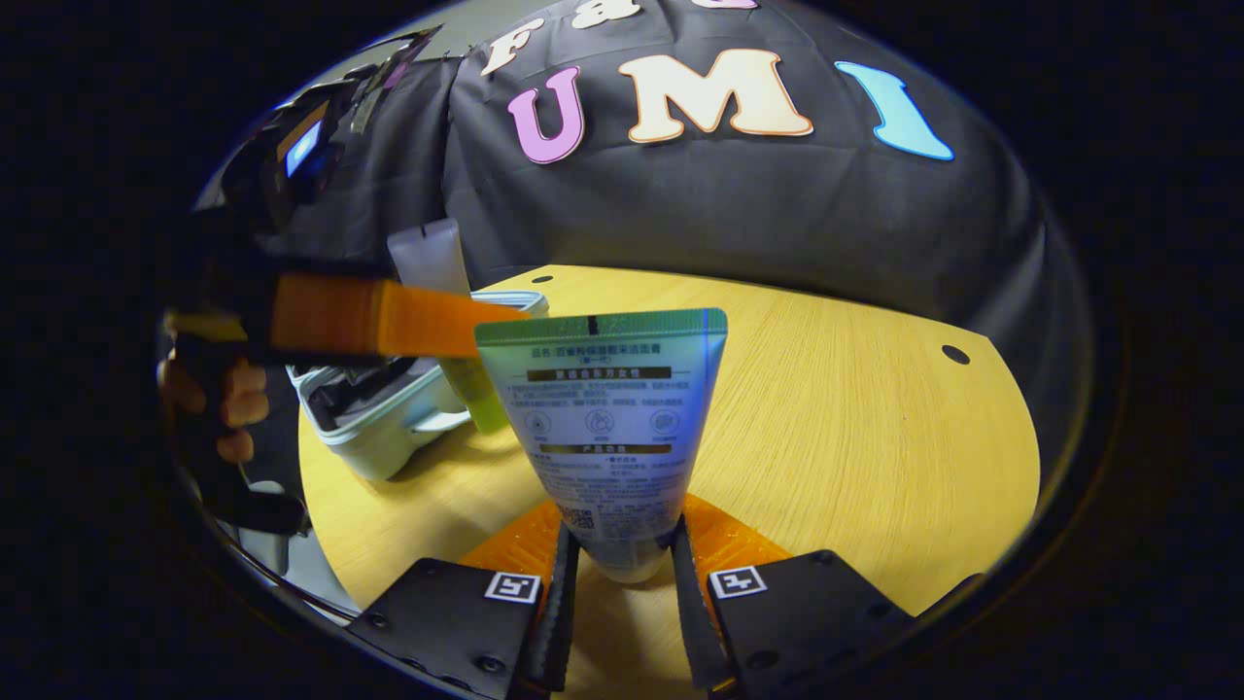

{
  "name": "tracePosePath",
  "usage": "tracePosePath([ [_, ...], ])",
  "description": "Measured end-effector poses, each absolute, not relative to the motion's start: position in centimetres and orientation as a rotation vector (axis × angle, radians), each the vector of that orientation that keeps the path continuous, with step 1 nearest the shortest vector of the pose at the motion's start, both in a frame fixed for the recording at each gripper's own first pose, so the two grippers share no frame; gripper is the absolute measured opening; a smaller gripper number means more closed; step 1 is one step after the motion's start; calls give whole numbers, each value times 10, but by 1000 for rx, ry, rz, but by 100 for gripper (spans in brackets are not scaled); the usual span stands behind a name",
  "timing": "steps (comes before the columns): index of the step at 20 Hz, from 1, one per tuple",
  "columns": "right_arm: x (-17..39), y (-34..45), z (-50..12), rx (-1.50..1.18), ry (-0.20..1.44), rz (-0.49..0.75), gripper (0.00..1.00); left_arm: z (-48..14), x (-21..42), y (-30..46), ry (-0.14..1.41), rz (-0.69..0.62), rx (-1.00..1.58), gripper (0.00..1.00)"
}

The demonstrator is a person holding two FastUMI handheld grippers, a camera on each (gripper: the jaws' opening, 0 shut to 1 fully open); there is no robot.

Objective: First open the suitcase, pack the skin care products into it, and then close the suitcase.

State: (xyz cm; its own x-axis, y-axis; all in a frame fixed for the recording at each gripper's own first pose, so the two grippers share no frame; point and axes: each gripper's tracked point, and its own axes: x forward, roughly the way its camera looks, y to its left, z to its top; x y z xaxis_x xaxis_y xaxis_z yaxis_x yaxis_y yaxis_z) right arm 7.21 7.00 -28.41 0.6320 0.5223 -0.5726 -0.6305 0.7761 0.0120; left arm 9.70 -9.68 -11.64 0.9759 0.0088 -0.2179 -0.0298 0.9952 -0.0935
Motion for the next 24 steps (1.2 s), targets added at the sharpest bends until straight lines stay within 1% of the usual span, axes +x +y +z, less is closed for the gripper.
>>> tracePosePath([
  [3, 67, 77, -261, -194, 590, 668, 48, -71, 78, -75, 173, 42, -39, 14],
  [4, 66, 80, -256, -193, 593, 664, 46, -63, 71, -64, 173, 58, -27, 14],
  [5, 66, 83, -247, -190, 594, 657, 48, -57, 65, -52, 173, 75, -27, 14],
  [7, 64, 91, -231, -179, 591, 643, 48, -50, 50, -27, 196, 102, -41, 14],
  [8, 62, 95, -224, -178, 590, 638, 48, -49, 42, -14, 211, 113, -50, 17],
  [9, 61, 102, -215, -178, 583, 633, 48, -49, 35, -1, 227, 117, -55, 17],
  [10, 58, 110, -206, -177, 575, 629, 48, -50, 29, 13, 243, 120, -54, 14],
  [13, 45, 143, -188, -156, 578, 617, 48, -70, 14, 56, 340, 130, -32, 14],
  [14, 38, 156, -184, -142, 589, 616, 46, -78, 10, 68, 373, 126, -25, 14],
  [16, 25, 184, -180, -115, 611, 613, 46, -91, 6, 87, 438, 109, -15, 14],
  [17, 20, 199, -180, -103, 626, 611, 48, -100, 5, 96, 471, 98, -12, 14],
  [21, 8, 255, -194, -57, 668, 604, 48, -136, 10, 119, 554, 62, -17, 14],
  [22, 6, 270, -201, -49, 685, 608, 45, -146, 10, 122, 579, 50, -21, 14],
  [23, 3, 282, -209, -45, 706, 615, 48, -155, 11, 126, 599, 42, -28, 14],
  [24, 0, 293, -220, -45, 727, 619, 48, -163, 11, 129, 618, 34, -39, 14],
])
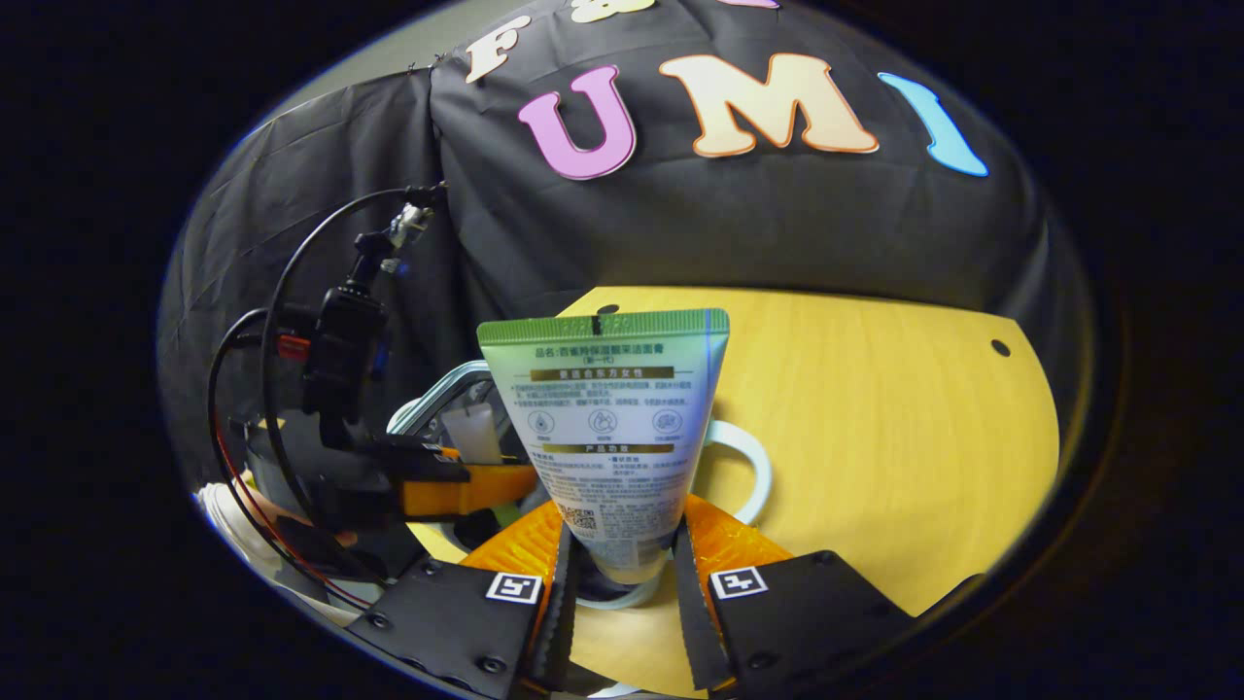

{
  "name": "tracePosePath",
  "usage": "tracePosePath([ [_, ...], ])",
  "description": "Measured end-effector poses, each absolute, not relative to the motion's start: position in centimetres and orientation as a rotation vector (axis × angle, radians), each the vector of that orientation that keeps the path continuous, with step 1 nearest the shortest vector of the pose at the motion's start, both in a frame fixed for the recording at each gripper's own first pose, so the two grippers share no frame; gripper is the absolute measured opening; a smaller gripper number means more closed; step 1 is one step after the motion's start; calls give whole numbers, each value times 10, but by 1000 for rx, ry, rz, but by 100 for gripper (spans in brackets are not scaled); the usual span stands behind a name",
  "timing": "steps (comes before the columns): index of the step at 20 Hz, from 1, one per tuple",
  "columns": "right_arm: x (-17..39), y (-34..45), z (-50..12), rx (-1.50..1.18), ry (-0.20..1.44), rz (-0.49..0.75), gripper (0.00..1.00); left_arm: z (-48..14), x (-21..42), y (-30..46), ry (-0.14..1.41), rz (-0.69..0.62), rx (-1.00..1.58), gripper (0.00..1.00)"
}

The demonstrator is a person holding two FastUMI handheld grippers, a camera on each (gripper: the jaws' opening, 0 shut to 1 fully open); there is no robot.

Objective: First open the suitcase, pack the skin care products into it, and then close the suitcase.

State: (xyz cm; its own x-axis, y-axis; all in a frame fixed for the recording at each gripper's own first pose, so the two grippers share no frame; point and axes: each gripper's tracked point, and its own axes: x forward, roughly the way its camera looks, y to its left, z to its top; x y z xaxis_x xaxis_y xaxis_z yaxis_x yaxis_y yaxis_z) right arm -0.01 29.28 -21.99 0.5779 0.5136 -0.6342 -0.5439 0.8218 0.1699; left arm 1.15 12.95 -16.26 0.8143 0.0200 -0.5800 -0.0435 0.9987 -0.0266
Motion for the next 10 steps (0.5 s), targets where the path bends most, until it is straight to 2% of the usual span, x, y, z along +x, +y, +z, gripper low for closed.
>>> tracePosePath([
  [1, -3, 300, -231, -55, 753, 614, 45, -170, 11, 131, 642, 26, -54, 14],
  [3, -6, 308, -253, -75, 790, 588, 48, -186, 10, 135, 689, 12, -80, 14],
  [7, -17, 309, -300, -123, 918, 531, 45, -209, 6, 143, 772, -7, -100, 14],
  [8, -19, 308, -305, -131, 937, 515, 48, -213, 5, 144, 788, -9, -103, 14],
  [10, -15, 309, -313, -138, 940, 494, 44, -218, 6, 146, 806, -15, -109, 14],
])
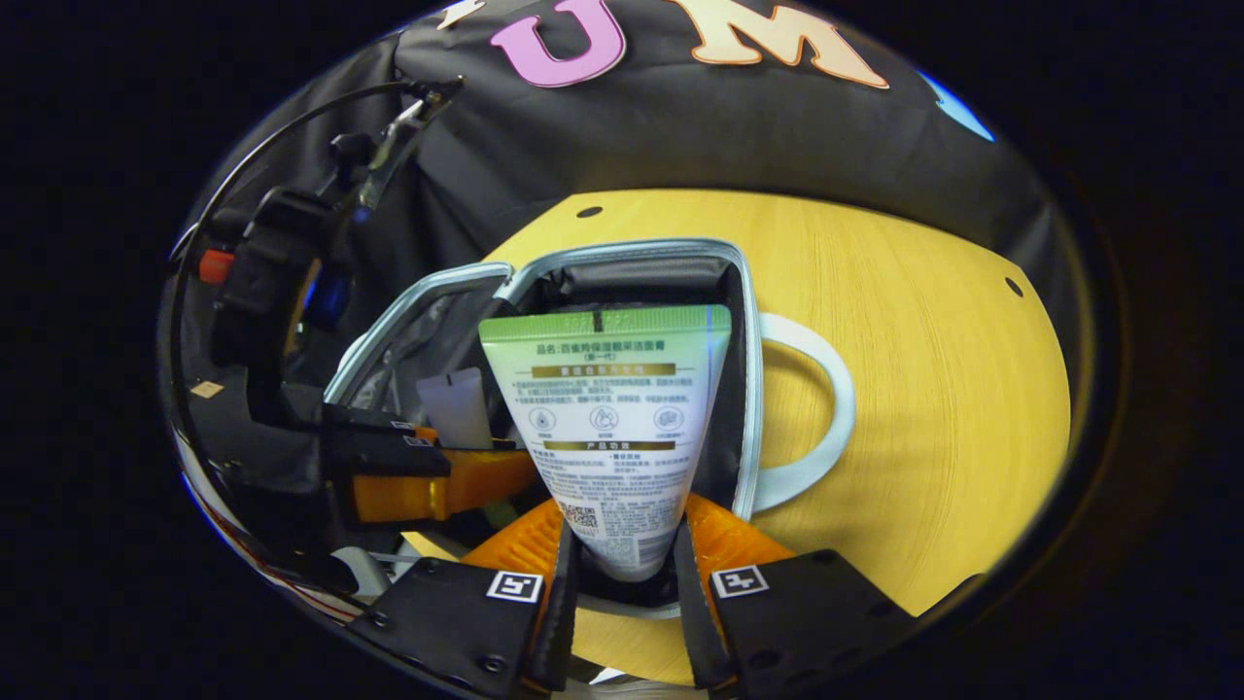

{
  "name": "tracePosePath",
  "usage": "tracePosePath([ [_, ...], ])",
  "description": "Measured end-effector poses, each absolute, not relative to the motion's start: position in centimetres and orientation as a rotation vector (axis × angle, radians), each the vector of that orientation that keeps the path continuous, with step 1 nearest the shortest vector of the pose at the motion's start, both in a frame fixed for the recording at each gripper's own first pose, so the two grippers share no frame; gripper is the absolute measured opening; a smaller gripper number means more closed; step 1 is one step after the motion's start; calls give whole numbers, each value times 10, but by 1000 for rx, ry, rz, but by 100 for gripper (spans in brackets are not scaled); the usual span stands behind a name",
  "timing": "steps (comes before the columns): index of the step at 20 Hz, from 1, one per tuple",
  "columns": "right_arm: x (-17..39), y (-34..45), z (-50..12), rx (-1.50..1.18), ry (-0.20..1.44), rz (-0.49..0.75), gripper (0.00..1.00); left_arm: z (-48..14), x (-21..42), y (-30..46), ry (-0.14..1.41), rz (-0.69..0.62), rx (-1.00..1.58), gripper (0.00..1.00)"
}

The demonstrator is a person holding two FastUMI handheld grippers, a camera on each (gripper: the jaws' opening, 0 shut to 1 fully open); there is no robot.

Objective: First open the suitcase, pack the skin care products into it, and then close the suitcase.

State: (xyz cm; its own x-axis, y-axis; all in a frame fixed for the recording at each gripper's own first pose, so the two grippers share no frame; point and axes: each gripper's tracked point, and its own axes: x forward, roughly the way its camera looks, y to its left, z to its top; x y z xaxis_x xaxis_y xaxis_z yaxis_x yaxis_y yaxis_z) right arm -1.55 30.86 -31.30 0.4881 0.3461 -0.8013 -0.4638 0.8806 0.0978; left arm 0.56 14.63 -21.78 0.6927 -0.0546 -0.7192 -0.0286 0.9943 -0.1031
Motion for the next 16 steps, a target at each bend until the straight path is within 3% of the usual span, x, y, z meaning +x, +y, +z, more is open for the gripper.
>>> tracePosePath([
  [4, -13, 317, -325, -150, 955, 491, 44, -225, 5, 149, 820, -26, -123, 14],
  [7, -13, 322, -319, -118, 951, 497, 54, -217, 4, 151, 800, -23, -170, 23],
  [8, -12, 324, -314, -105, 941, 503, 55, -214, 2, 150, 790, -26, -186, 35],
  [10, -7, 326, -307, -77, 906, 510, 74, -204, 0, 153, 762, -24, -185, 58],
  [14, 1, 320, -267, 15, 793, 513, 99, -174, -4, 157, 692, -36, -192, 75],
  [16, 10, 312, -244, 57, 725, 490, 98, -151, -5, 167, 635, -36, -191, 86],
])
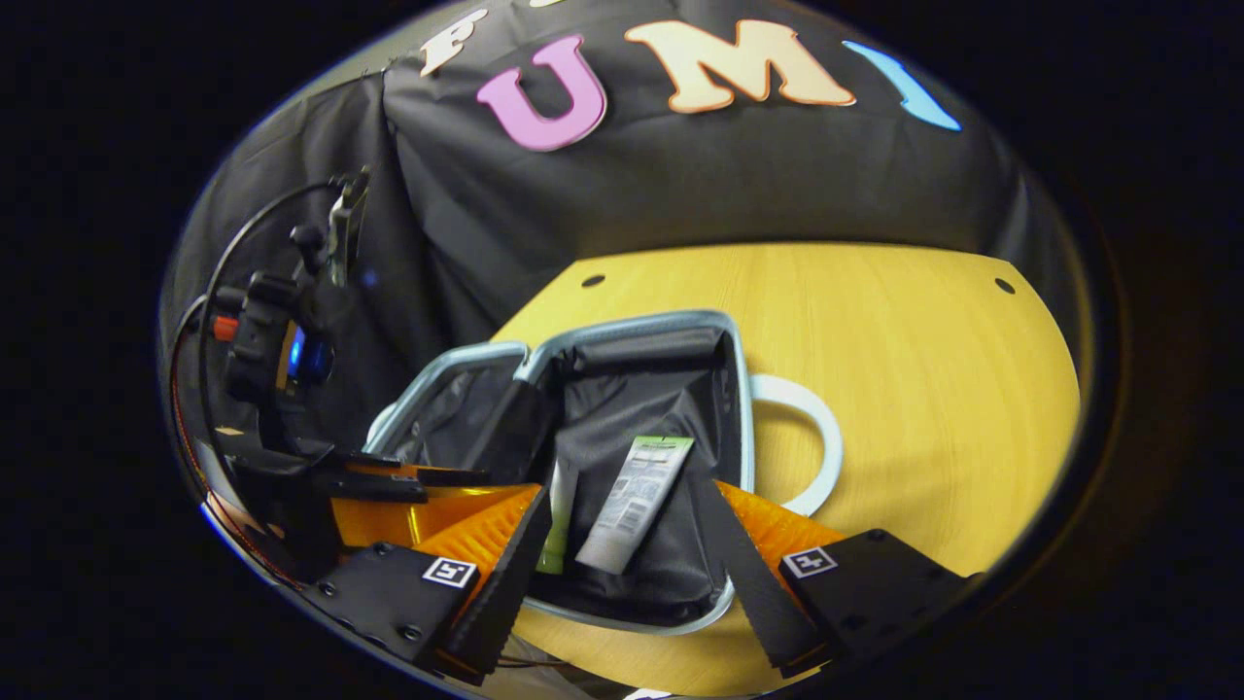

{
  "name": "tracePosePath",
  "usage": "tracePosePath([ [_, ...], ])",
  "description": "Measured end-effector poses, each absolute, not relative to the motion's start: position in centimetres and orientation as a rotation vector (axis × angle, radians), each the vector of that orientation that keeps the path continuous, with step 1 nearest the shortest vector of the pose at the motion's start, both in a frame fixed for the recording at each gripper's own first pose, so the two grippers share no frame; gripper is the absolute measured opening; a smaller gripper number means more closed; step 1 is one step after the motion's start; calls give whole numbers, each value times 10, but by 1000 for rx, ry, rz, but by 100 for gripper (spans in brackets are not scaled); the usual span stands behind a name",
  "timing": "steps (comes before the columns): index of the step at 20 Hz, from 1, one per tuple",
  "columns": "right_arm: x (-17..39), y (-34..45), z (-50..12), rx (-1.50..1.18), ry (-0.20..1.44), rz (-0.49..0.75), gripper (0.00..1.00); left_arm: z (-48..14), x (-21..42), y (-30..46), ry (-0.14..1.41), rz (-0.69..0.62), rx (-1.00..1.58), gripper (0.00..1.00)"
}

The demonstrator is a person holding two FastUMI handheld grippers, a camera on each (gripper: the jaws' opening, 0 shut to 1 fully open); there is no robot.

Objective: First open the suitcase, pack the skin care products into it, and then close the suitcase.

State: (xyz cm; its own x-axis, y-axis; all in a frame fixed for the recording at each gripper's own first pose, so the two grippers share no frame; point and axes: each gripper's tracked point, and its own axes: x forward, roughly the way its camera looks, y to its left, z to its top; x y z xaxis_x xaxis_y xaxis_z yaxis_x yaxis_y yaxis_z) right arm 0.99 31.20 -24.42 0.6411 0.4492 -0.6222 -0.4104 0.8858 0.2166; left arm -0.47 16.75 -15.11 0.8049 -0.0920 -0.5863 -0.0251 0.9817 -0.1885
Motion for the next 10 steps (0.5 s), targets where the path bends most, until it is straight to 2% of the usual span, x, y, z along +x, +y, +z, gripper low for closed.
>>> tracePosePath([
  [1, 15, 304, -233, 71, 697, 471, 93, -138, -5, 177, 600, -27, -187, 89],
  [2, 18, 296, -225, 81, 671, 450, 98, -126, -4, 191, 567, -12, -186, 96],
  [3, 23, 286, -216, 89, 648, 427, 98, -116, -4, 205, 537, 8, -193, 98],
  [6, 37, 252, -193, 100, 586, 347, 98, -90, -8, 263, 473, 84, -242, 97],
  [10, 50, 210, -175, 108, 537, 244, 98, -73, -21, 365, 421, 248, -276, 97],
])
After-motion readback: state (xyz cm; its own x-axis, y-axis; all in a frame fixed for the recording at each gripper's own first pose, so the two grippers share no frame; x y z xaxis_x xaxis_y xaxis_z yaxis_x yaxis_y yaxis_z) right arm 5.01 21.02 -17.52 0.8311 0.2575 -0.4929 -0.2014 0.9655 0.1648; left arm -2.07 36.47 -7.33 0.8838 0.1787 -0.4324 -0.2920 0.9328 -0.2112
